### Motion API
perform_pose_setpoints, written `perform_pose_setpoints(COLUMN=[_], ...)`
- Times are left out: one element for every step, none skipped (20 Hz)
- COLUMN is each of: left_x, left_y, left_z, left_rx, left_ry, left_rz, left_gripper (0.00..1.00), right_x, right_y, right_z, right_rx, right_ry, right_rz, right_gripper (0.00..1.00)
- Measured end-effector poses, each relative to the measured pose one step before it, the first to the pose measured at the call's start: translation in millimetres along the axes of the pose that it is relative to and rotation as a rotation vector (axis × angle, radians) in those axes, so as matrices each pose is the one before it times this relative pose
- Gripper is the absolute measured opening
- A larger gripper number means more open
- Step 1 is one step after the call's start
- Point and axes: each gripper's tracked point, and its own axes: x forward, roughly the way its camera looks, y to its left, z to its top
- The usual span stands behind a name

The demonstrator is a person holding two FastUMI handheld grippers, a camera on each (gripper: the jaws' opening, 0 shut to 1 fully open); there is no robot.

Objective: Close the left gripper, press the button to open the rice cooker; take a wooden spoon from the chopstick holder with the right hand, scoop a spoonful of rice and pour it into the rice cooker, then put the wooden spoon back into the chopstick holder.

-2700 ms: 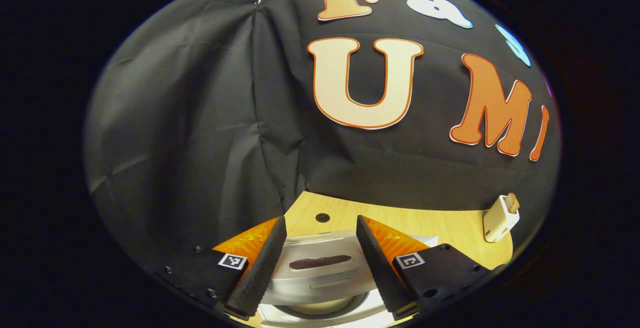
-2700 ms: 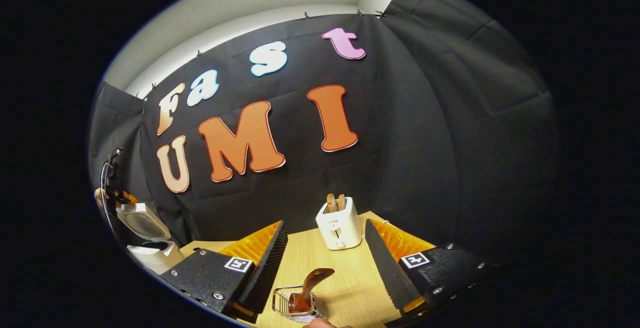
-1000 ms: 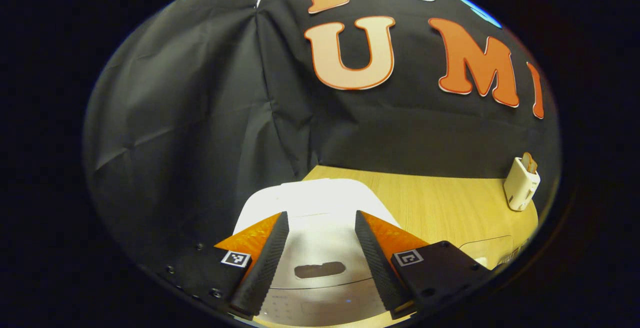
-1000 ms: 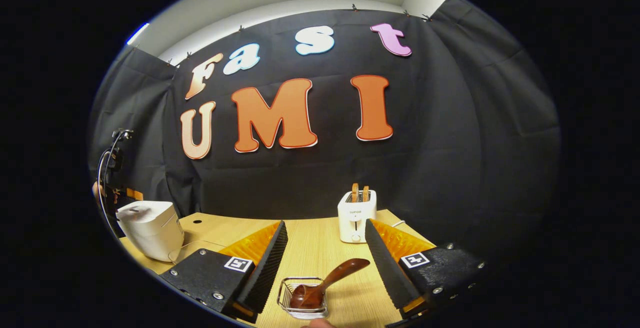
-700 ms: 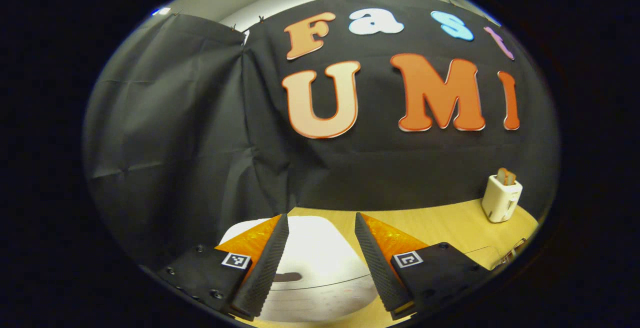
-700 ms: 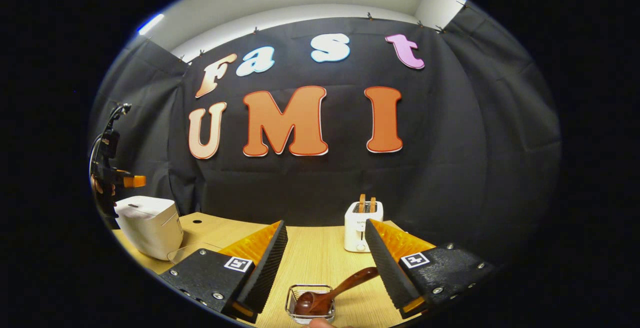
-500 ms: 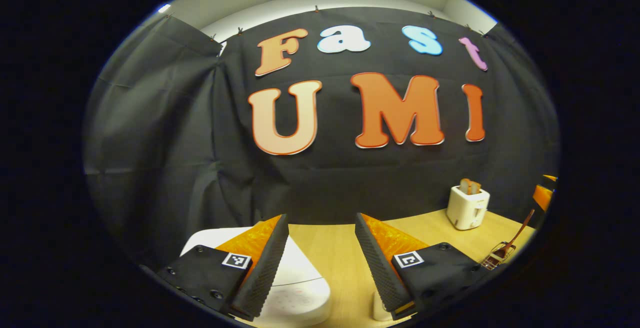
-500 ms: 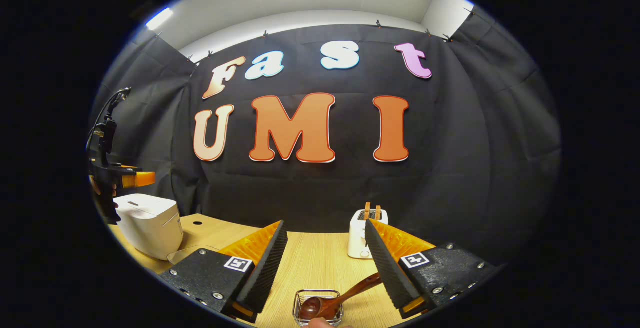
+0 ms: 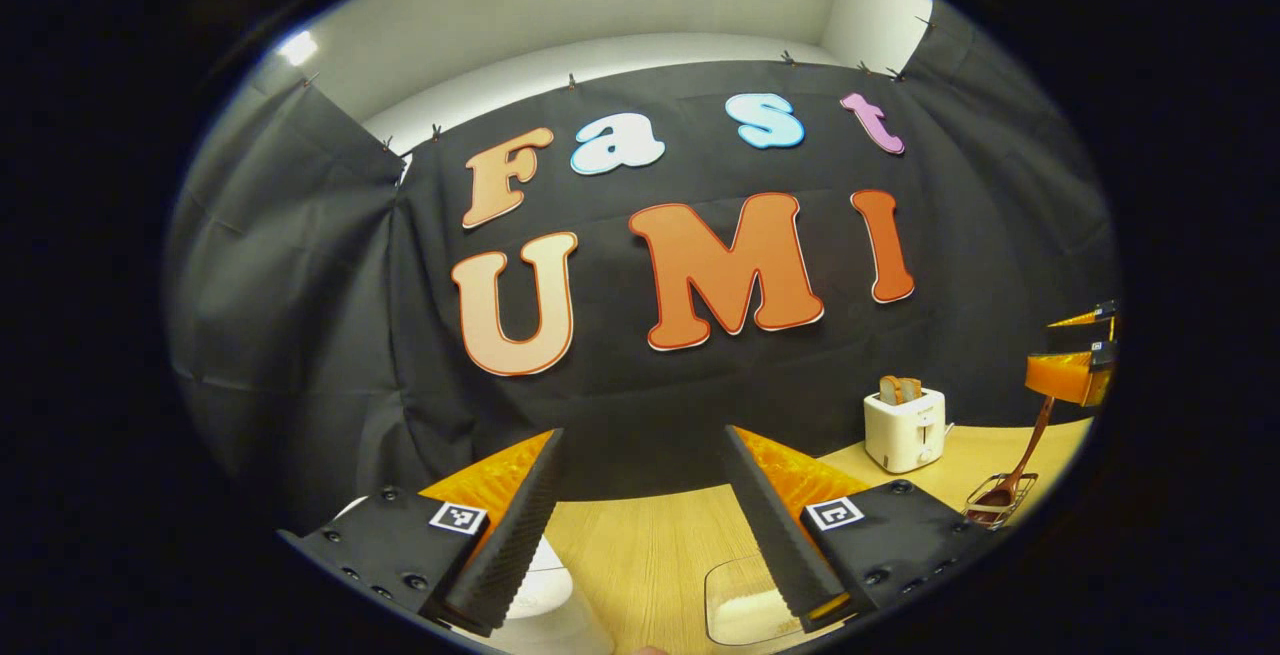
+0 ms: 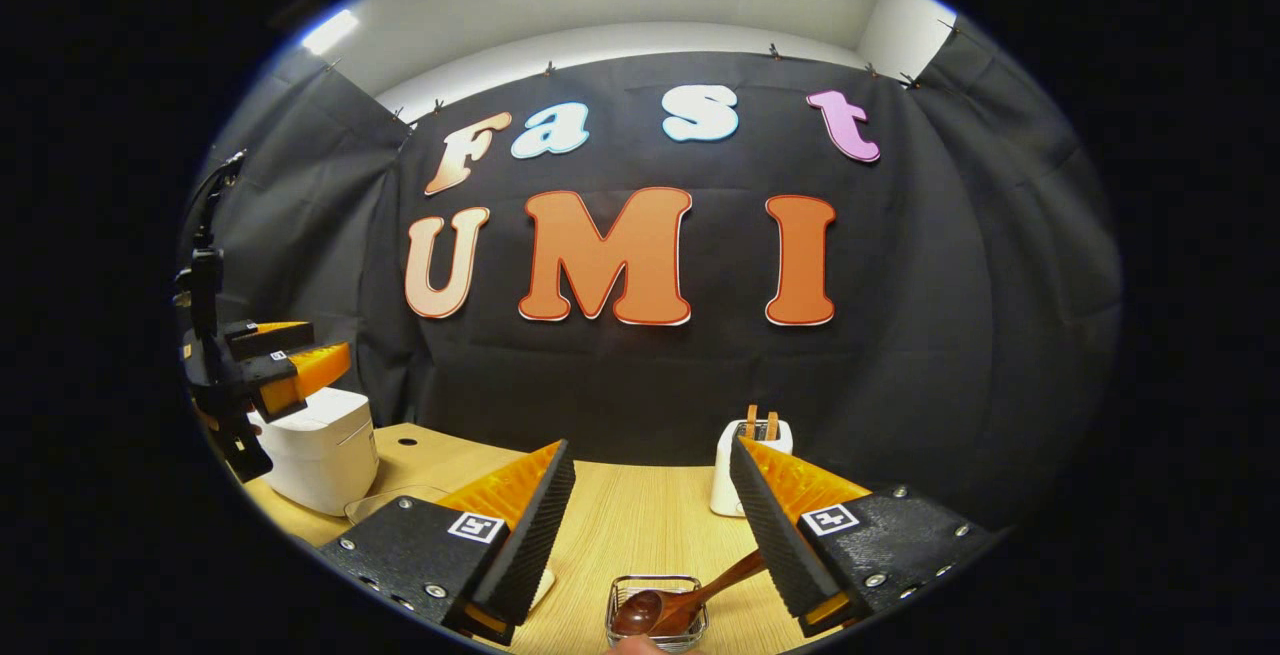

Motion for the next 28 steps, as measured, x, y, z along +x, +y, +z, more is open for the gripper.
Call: perform_pose_setpoints(left_x=[-0.94,-1.15,-2.03,-0.43,-2.58,0.01,1.61,0.00,0.39,1.11,1.19,-0.55,-0.38,0.45,-0.61,1.11,0.46,-0.71,-0.26,-0.15,0.41,0.54,-1.16,-0.03,-0.97,-0.09,-0.04,1.94], left_y=[-2.15,-1.41,-1.62,-0.77,3.30,5.39,3.68,1.46,2.12,2.49,3.56,3.76,1.43,0.55,-0.34,0.01,0.95,-0.28,0.75,0.30,0.68,-0.90,-1.66,-0.57,-2.73,-1.19,-0.04,-0.92], left_z=[-1.59,-1.89,-2.70,-1.90,-0.81,-0.07,-0.58,-1.67,-0.14,-0.79,0.00,-0.22,-0.29,0.84,-0.20,0.66,0.67,0.03,-0.06,-0.46,0.42,0.51,0.76,0.48,0.19,-0.94,-0.48,-0.74], left_rx=[0.00077,-0.01254,-0.01782,-0.01928,-0.01128,-0.00957,-0.01231,-0.01579,-0.01302,-0.00865,-0.00141,0.00375,0.00280,-0.00189,-0.00686,-0.00861,-0.00701,-0.00102,0.00101,0.00520,0.00508,0.00645,0.00672,0.00240,0.00288,0.00430,0.00689,0.00502], left_ry=[-0.00589,-0.00446,-0.00001,-0.00409,-0.00389,-0.00319,0.00252,0.00394,0.00160,0.00315,0.00246,0.00045,-0.00114,0.00007,0.00050,0.00046,-0.00138,-0.00040,-0.00087,0.00033,-0.00206,-0.00291,-0.00246,-0.00443,-0.00033,0.00184,0.00052,0.00063], left_rz=[0.00688,0.00618,0.00081,-0.00127,0.01122,0.01855,0.00917,0.00490,0.00098,0.00616,0.00802,0.00799,0.00450,-0.00113,-0.00452,-0.00304,-0.00127,-0.00284,0.00062,-0.00146,0.00289,-0.00432,-0.00404,-0.00334,-0.00714,-0.00189,-0.00168,0.00009], left_gripper=[0.96,1.00,1.00,1.00,1.00,1.00,1.00,1.00,1.00,0.95,0.97,1.00,1.00,1.00,1.00,1.00,1.00,1.00,1.00,1.00,1.00,1.00,1.00,0.96,0.96,1.00,1.00,1.00], right_x=[1.16,1.08,0.57,-1.29,-1.01,0.54,-0.10,-0.08,-0.44,0.16,0.01,-0.13,0.18,0.61,-0.25,0.13,-0.06,0.01,-0.09,0.58,0.25,0.63,0.20,-0.09,0.31,-0.01,0.04,0.26], right_y=[-0.15,-0.44,0.72,1.32,0.08,-0.16,-1.76,0.43,-0.48,-0.21,-1.26,-0.68,-0.25,-0.61,1.19,-1.58,0.12,-0.25,0.59,-0.24,-0.38,0.52,-0.24,-0.88,-0.44,0.58,-0.88,-1.98], right_z=[0.96,0.64,0.13,-0.41,-0.64,-0.35,-0.51,-1.00,-0.58,0.00,0.48,0.09,-0.10,-0.12,-0.23,-0.28,0.35,-0.62,-0.24,0.11,-0.86,-0.95,-0.48,-0.31,0.00,-0.06,0.02,-0.40], right_rx=[-0.00196,-0.00164,-0.00198,-0.00248,-0.00053,0.00149,0.00308,0.00307,0.00324,0.00321,0.00277,0.00211,0.00155,0.00250,0.00050,0.00041,0.00033,0.00042,0.00174,0.00328,0.00438,0.00273,0.00270,0.00189,0.00256,0.00134,0.00000,0.00163], right_ry=[-0.00646,-0.00280,-0.00254,0.00000,0.00008,-0.00006,0.00145,0.00123,0.00074,-0.00090,0.00035,-0.00108,0.00082,0.00046,0.00075,0.00015,-0.00152,0.00103,-0.00042,0.00139,0.00278,0.00298,0.00156,0.00041,-0.00035,0.00033,0.00150,0.00026], right_rz=[0.00198,-0.00173,0.00223,0.00051,0.00183,-0.00162,-0.00331,0.00037,-0.00179,0.00205,-0.00499,0.00016,-0.00153,0.00080,0.00211,-0.00348,0.00040,-0.00188,0.00390,-0.00044,0.00042,0.00018,-0.00196,0.00109,-0.00149,0.00157,-0.00448,-0.00041], right_gripper=[0.92,0.92,0.93,0.93,0.93,0.93,0.93,0.93,0.92,0.92,0.92,0.93,0.93,0.92,0.93,0.92,0.93,0.92,0.93,0.93,0.93,0.93,0.92,0.92,0.92,0.93,0.92,0.92])
